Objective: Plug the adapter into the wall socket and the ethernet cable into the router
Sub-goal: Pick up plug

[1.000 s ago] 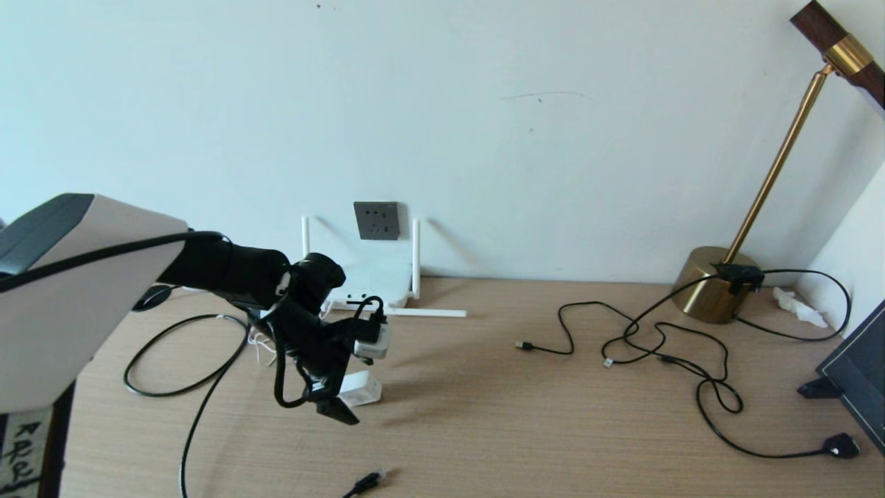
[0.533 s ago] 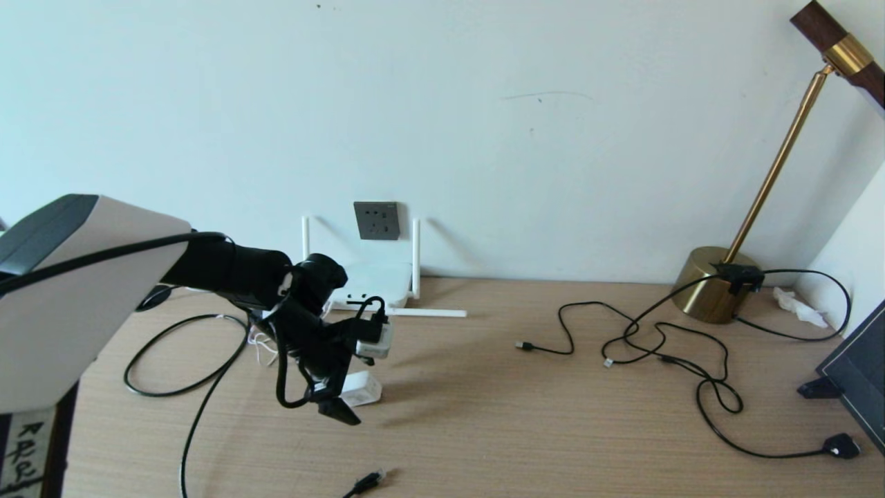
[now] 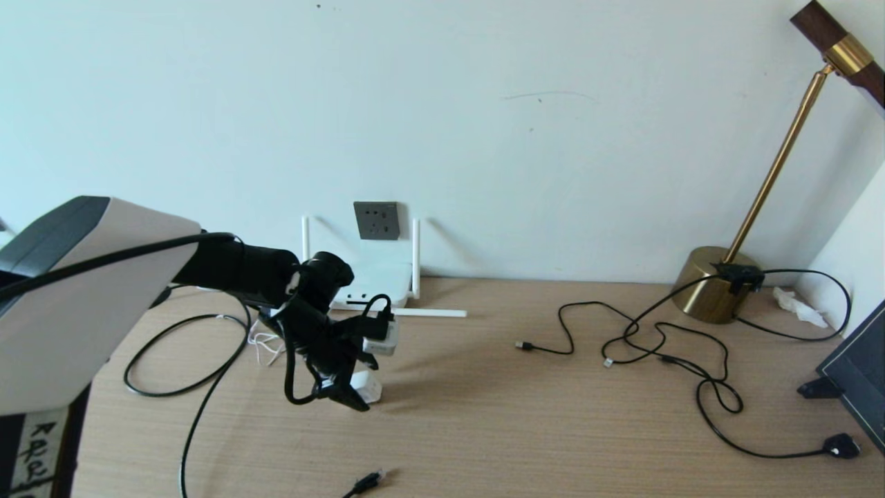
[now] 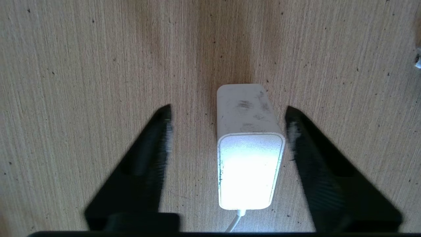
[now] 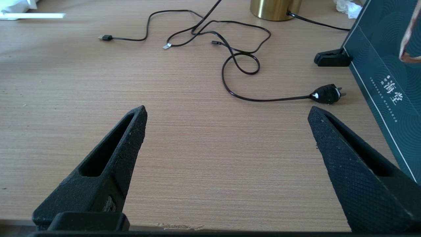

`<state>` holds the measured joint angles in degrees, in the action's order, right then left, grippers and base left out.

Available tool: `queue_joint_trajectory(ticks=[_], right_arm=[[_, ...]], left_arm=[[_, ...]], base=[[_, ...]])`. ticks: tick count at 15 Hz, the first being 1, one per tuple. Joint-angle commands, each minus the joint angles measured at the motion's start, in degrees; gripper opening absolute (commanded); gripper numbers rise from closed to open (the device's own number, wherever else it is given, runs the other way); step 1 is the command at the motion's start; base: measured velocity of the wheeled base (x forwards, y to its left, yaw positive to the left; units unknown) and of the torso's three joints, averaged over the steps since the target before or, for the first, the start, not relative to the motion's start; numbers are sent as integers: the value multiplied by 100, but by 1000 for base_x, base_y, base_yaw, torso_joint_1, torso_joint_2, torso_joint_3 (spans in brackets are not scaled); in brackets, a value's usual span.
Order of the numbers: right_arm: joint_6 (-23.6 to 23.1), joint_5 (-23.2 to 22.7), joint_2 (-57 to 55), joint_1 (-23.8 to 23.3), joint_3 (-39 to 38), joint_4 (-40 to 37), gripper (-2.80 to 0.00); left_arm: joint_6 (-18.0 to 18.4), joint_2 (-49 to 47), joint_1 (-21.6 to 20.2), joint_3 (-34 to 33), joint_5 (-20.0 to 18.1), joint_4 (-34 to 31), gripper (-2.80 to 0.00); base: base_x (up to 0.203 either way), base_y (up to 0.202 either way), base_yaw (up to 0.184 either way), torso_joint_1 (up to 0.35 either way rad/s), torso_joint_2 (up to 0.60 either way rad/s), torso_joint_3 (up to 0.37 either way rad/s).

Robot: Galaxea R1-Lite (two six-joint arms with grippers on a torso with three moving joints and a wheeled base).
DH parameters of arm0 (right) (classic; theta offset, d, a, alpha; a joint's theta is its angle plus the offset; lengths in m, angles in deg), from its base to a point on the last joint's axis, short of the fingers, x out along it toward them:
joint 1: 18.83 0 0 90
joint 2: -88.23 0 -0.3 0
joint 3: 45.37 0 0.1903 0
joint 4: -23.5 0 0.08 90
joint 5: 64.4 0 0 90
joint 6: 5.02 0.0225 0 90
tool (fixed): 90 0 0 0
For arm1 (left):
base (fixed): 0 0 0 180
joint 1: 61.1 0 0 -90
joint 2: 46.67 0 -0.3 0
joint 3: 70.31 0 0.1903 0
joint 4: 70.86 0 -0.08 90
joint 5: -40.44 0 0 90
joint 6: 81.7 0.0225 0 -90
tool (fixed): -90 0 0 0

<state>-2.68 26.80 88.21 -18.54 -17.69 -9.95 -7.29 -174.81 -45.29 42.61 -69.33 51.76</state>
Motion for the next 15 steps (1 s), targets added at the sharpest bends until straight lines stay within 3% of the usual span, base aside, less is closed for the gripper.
queue_joint_trajectory(ticks=[1,9,15], right_arm=[[3,2,2,-3,-1,-11,0],[3,2,2,-3,-1,-3,0],[3,2,2,-3,-1,-3,0]], left_arm=[[39,16,1,-20,-18,-51,-280],[20,93,1,-141,-26,-43,-280],[-484,1151,-157,-64,-890,-26,-280]], base=[[0,0,0,0,0,0],[0,0,0,0,0,0],[0,0,0,0,0,0]])
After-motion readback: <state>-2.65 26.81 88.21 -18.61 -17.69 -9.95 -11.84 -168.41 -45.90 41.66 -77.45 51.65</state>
